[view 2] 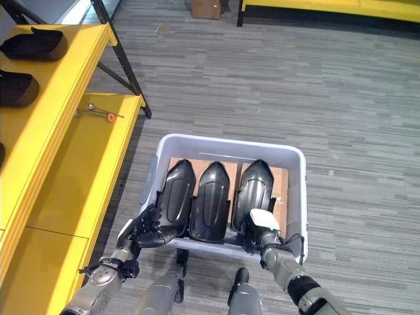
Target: Move parts from the plastic box to the shelf.
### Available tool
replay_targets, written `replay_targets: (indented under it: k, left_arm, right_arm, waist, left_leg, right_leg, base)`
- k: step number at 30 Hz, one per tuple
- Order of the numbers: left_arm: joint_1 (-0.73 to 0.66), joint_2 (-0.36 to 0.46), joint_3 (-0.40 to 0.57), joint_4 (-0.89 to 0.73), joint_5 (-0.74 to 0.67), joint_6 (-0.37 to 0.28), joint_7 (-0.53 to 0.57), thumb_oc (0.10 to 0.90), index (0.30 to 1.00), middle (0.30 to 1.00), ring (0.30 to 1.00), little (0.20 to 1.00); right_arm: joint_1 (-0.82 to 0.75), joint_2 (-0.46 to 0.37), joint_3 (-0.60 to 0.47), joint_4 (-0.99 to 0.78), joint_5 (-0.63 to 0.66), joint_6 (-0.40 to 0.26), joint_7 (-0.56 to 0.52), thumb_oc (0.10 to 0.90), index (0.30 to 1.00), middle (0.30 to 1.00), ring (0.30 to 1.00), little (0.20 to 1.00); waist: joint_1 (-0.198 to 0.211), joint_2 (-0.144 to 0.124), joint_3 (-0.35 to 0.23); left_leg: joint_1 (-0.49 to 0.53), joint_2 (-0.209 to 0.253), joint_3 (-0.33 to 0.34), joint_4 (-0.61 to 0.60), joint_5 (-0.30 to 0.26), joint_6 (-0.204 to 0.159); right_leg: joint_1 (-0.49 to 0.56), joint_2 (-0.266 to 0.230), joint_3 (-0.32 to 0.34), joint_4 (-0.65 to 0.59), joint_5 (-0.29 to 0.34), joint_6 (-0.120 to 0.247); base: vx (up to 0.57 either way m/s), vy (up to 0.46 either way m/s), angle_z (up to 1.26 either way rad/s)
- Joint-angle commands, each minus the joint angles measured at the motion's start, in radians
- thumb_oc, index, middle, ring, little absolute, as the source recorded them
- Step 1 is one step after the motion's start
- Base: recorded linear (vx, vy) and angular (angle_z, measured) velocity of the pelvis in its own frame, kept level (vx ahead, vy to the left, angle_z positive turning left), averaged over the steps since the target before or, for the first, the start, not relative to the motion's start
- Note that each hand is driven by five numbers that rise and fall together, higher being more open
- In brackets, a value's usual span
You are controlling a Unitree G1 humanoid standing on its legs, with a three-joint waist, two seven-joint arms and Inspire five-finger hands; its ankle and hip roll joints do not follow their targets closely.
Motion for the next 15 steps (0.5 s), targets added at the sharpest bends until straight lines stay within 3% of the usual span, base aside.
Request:
replay_targets:
  k: [1, 15]
  left_arm:
    - [-0.041, 0.037, 0.041, -0.081, 0.028, -0.052, -0.003, 0.9, 1.0, 1.0, 1.0, 1.0]
    - [0.05, 0.004, 0.118, -0.074, 0.073, -0.027, -0.037, 0.9, 1.0, 1.0, 1.0, 1.0]
  right_arm:
    - [-0.013, -0.046, -0.035, -0.046, 0.017, -0.005, -0.016, 0.4, 0.3, 0.3, 0.3, 0.3]
    - [0.107, -0.138, -0.228, -0.307, -0.016, -0.02, -0.03, 0.4, 0.3, 0.3, 0.3, 0.3]
  waist:
    - [0.004, -0.053, 0.001]
    - [-0.015, -0.06, -0.137]
  left_leg:
    - [0.059, 0.062, 0.017, 0.038, -0.107, -0.033]
    - [0.197, 0.087, 0.058, -0.076, -0.082, -0.059]
  right_leg:
    - [0.035, -0.066, 0.008, -0.17, 0.177, 0.044]
    - [0.155, -0.033, -0.002, -0.276, 0.195, 0.053]
  base:
    - [0.03, -0.034, -0.16]
    - [0.06, -0.023, -0.07]
